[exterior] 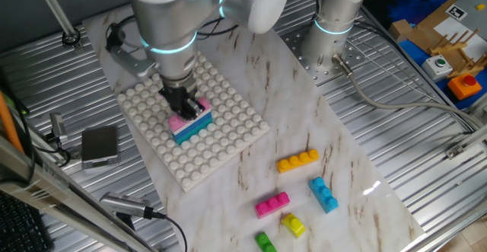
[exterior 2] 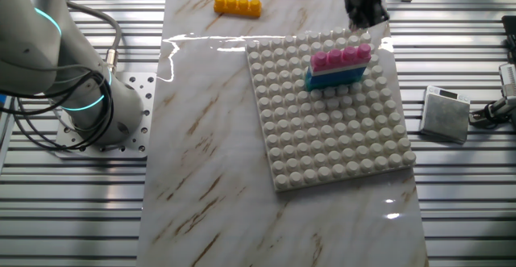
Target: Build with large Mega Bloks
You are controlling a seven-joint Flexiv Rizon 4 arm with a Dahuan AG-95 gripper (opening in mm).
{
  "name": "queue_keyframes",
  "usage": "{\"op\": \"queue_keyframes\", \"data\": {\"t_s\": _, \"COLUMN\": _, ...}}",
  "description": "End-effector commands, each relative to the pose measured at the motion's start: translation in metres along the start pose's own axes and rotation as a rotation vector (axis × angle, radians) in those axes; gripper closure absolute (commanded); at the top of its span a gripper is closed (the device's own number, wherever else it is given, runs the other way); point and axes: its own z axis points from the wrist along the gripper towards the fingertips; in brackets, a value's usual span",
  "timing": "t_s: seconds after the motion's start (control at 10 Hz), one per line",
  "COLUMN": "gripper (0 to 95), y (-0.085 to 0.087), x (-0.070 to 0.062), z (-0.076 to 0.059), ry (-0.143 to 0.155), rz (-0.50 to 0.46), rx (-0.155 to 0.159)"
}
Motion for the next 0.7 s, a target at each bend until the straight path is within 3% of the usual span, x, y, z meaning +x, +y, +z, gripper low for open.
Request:
{"op": "queue_keyframes", "data": {"t_s": 0.1, "gripper": 95.0, "y": 0.0038, "x": -0.0018, "z": 0.0030, "ry": -0.005, "rz": 0.002, "rx": 0.002}}
{"op": "queue_keyframes", "data": {"t_s": 0.2, "gripper": 95.0, "y": 0.0038, "x": -0.0018, "z": 0.0030, "ry": 0.015, "rz": -0.012, "rx": 0.003}}
{"op": "queue_keyframes", "data": {"t_s": 0.4, "gripper": 95.0, "y": 0.0038, "x": -0.0018, "z": 0.0030, "ry": 0.014, "rz": -0.087, "rx": -0.010}}
{"op": "queue_keyframes", "data": {"t_s": 0.7, "gripper": 95.0, "y": 0.0038, "x": -0.0018, "z": 0.0030, "ry": 0.015, "rz": -0.154, "rx": -0.005}}
